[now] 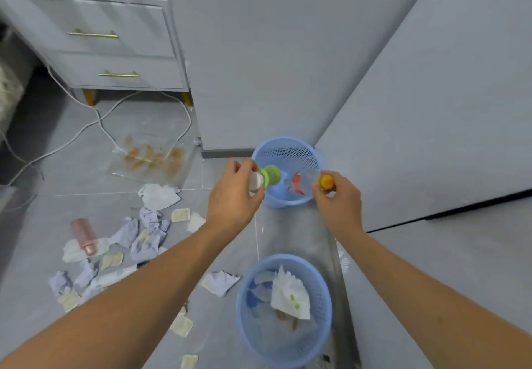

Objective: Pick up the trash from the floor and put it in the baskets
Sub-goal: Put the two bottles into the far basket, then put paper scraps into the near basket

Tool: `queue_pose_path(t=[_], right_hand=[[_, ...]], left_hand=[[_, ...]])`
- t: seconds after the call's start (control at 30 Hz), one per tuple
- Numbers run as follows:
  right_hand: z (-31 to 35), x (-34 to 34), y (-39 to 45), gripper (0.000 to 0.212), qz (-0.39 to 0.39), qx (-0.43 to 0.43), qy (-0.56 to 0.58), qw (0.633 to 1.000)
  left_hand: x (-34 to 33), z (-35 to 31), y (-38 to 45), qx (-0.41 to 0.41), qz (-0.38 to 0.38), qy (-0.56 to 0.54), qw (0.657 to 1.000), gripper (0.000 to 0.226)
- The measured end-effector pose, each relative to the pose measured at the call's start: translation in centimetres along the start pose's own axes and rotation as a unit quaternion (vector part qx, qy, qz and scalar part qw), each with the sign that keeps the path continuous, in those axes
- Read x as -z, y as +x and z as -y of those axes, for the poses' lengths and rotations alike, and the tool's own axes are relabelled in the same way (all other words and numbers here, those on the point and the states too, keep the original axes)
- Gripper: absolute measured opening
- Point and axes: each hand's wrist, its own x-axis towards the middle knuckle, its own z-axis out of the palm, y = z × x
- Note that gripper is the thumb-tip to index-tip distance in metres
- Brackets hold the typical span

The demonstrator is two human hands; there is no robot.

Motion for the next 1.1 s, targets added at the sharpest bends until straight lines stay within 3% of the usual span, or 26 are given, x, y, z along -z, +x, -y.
queue_pose_path(t=[0.27,0.57,0.73,0.87,0.97,1.1], right_hand=[[-9.5,-7.6,8.3,0.009,0.047,0.041,-0.106,0.992],[-13.4,-12.1,9.7,0.027,0.105,0.092,-0.260,0.956],[-10.6,-11.8,7.2,0.048,0.077,0.124,-0.293,0.945],[-5.7,-12.1,2.1,0.044,0.034,0.200,-0.225,0.953],[-2.1,-13.1,-3.8,0.034,0.066,0.227,-0.148,0.960],[1.4,-15.3,-13.6,0.017,0.152,0.200,-0.103,0.962]], left_hand=[[-13.3,3.9,8.1,-0.006,0.026,0.063,0.998,0.033],[-19.3,6.6,9.3,0.002,0.083,0.138,0.987,0.039],[-15.9,7.8,6.8,-0.009,0.058,0.138,0.989,0.044],[-9.7,10.5,1.8,0.017,0.031,0.104,0.994,0.035],[-5.0,13.5,-3.9,0.041,0.016,0.081,0.996,0.026],[0.5,18.1,-12.5,0.094,0.031,0.070,0.993,0.019]])
